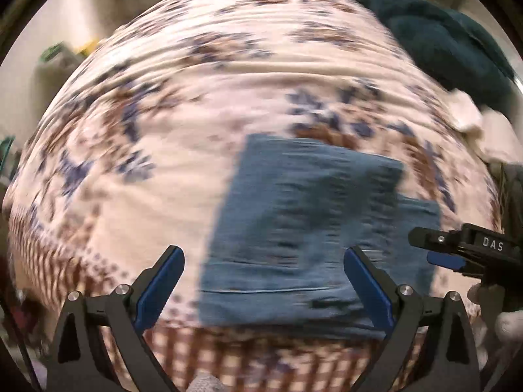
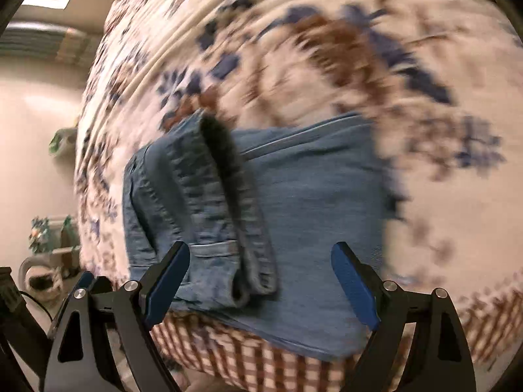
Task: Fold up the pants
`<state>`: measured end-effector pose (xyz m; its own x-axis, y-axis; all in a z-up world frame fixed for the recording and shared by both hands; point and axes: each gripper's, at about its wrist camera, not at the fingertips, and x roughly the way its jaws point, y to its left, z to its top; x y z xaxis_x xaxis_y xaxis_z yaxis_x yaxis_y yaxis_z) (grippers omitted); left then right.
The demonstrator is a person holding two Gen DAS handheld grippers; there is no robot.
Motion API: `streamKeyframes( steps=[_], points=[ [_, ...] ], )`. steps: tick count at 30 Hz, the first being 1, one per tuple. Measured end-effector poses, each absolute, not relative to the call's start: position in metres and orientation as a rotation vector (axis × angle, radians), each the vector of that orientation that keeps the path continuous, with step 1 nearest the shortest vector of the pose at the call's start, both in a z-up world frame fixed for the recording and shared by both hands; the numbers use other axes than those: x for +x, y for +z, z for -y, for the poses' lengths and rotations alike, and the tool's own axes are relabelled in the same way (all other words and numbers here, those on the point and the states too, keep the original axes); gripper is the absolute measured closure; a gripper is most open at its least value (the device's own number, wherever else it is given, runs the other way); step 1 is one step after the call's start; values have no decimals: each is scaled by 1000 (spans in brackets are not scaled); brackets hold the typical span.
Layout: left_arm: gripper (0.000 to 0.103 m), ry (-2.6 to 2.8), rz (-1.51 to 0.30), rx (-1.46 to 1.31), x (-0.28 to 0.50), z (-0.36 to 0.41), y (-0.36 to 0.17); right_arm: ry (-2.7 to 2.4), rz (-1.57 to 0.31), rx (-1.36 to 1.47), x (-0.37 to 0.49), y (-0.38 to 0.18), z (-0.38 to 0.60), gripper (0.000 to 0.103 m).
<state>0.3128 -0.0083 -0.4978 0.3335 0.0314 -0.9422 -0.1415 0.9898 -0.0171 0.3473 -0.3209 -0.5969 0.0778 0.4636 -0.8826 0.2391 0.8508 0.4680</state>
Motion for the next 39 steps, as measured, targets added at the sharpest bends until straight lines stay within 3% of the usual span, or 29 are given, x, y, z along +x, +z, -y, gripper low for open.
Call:
streamKeyframes(
  steps=[6, 11, 15, 16, 17, 18, 22, 30, 36, 38, 39],
  points=[
    [3, 240, -1304, -114, 315, -47, -533, 211, -1618, 551, 366, -658, 285, 11],
    [3, 237, -1349, -132, 317, -53, -557, 359, -1592, 779, 358, -660, 275, 13],
    [3, 216, -1345, -121, 320, -45, -564, 373, -1624, 702, 346, -667, 253, 14],
    [3, 208, -1344, -120, 320, -42, -564, 359, -1613, 711, 345, -668, 251, 20],
    [3, 203, -1343, -119, 321, -40, -563, 339, -1601, 723, 345, -669, 251, 33],
    [3, 193, -1343, -116, 321, -38, -561, 303, -1588, 729, 345, -669, 253, 60],
    [3, 168, -1297, -114, 320, -36, -538, 296, -1525, 761, 335, -647, 256, 80],
    [3, 66, -1228, -156, 339, -22, -501, 64, -1348, 700, 291, -556, 337, 83],
    [3, -49, -1273, -185, 378, 15, -524, -100, -1408, 795, 247, -583, 422, 84],
    [3, -89, -1320, -200, 398, 28, -542, -101, -1437, 863, 238, -605, 443, 79],
    [3, -104, -1341, -211, 406, 31, -549, -104, -1465, 877, 236, -618, 445, 67]
  ],
)
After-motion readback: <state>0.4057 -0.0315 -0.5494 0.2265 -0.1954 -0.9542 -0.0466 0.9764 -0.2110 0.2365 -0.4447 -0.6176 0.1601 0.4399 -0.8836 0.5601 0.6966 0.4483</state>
